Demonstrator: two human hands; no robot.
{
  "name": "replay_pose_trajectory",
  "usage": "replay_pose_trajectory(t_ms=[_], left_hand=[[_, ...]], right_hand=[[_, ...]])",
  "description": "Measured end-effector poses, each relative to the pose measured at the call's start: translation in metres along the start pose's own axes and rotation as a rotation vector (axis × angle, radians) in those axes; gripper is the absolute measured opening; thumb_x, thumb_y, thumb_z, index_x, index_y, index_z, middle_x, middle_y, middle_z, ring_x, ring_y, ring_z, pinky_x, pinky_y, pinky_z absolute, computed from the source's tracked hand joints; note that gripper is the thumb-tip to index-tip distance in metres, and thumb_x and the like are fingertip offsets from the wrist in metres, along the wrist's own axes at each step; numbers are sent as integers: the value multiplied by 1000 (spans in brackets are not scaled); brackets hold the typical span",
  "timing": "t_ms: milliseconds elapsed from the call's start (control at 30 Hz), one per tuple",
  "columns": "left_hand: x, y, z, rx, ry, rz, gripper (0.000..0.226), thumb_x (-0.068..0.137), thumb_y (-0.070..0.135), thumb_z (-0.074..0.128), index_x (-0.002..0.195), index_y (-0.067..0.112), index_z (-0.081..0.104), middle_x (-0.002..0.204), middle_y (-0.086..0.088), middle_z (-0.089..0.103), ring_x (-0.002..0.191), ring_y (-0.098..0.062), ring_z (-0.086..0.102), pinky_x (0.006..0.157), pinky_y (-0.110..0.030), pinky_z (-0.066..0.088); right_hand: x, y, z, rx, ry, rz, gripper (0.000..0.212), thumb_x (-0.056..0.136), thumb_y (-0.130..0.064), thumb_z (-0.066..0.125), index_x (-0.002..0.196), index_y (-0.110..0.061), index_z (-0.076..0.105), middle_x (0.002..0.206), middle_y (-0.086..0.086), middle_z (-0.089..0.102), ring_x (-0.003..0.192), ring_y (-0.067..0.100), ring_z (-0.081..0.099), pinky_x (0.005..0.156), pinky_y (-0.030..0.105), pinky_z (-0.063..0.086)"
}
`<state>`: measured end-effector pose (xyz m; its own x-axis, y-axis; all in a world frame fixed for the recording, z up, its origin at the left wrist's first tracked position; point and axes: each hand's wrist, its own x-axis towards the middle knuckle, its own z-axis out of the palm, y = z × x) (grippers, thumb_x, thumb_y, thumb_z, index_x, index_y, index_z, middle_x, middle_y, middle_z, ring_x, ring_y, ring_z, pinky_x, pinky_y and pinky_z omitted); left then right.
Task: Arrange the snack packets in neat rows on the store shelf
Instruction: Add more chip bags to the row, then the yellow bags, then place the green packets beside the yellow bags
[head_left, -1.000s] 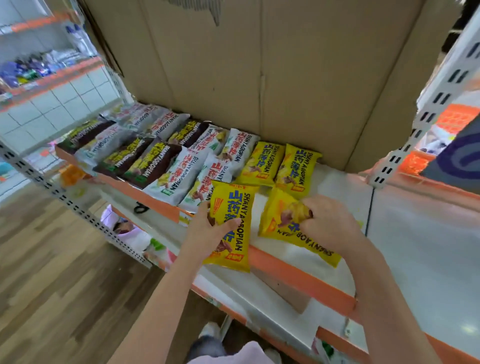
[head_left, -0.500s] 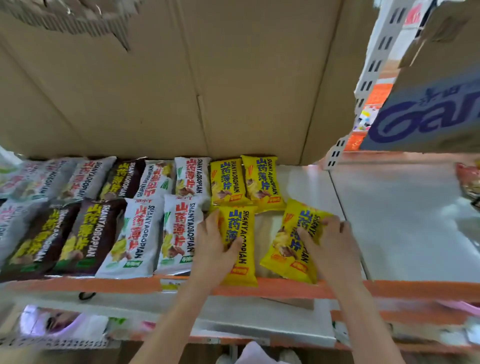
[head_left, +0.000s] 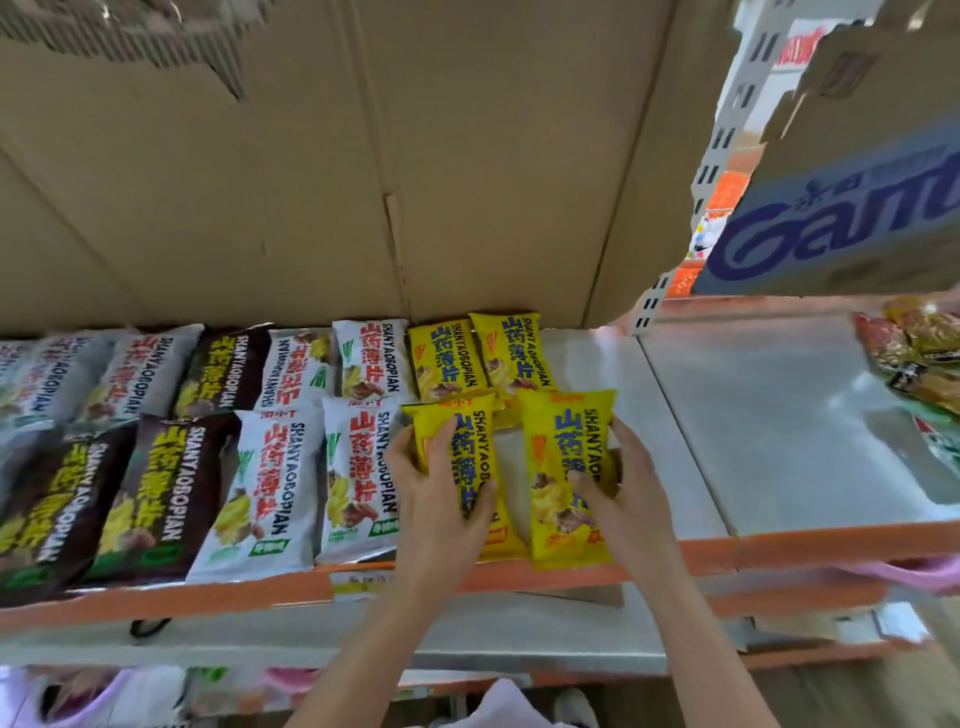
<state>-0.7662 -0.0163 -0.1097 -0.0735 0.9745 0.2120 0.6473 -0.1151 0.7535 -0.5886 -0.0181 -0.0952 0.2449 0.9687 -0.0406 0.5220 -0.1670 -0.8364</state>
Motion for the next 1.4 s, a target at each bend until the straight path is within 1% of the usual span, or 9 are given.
replay_pose_trajectory(t_ms=[133,300,433,600,767,967,1133,1267,1400], left_hand=[[1,-6,-2,203,-30,67,57,92,35,53,139,7,37,149,-20,14,141,-30,5,114,-43,18],[-4,-10,-1,495,-209,139,79,88,64,5,148,12,6,156,-11,-7,143,-24,-15,113,-41,-6],[-1,-15,-2,625,-274,126,82,93,64,9,141,3,34,148,-23,30,138,-38,25,107,-50,22],[7,-17,-5,638,-340,157,91,88,71,8,141,0,34,144,-27,34,133,-40,33,103,-50,22],[7,-16,-10,572,-387,189,107,64,83,-14,145,13,-14,154,-18,-14,140,-28,-19,109,-33,-14],[6,7,-19,655,-438,148,87,89,64,29,148,8,-1,155,-19,-9,143,-31,-12,116,-39,-2],[-11,26,-15,497,-326,298,40,84,38,54,113,10,56,128,-15,43,123,-30,34,98,-46,36],[-34,63,14,408,-354,459,32,75,38,43,87,16,63,92,-5,56,92,-23,45,77,-39,48],[-59,113,54,365,-438,508,21,85,32,54,95,15,61,96,-2,57,94,-22,53,80,-33,43]], right_hand=[[3,-11,10,-170,-202,-85,66,93,-15,52,148,-23,15,127,11,38,115,27,46,88,26,35],[0,-12,28,-389,-77,-171,59,95,-16,42,147,-33,18,146,13,17,129,34,31,104,37,30],[-4,-11,42,-594,42,-157,54,93,-24,42,145,-31,29,150,15,20,124,38,33,97,49,38],[4,-10,50,-728,-61,-188,77,80,-67,5,148,-32,14,156,6,14,141,26,20,107,50,26],[1,-9,53,-669,-71,-167,79,77,-66,-1,148,-34,2,158,2,0,143,22,13,111,40,22],[-5,-8,25,-546,-195,-161,57,96,-45,39,147,-32,18,156,2,16,138,27,26,109,39,27],[-33,12,-22,-595,-338,-134,48,95,-31,46,140,-17,39,136,6,46,122,27,43,99,33,36],[-57,38,-53,-562,-109,-267,32,77,-22,53,103,-12,67,103,9,64,93,34,61,72,42,52],[-76,63,-104,-580,-60,-244,22,92,-21,48,112,-14,57,112,0,51,101,18,53,80,23,39]])
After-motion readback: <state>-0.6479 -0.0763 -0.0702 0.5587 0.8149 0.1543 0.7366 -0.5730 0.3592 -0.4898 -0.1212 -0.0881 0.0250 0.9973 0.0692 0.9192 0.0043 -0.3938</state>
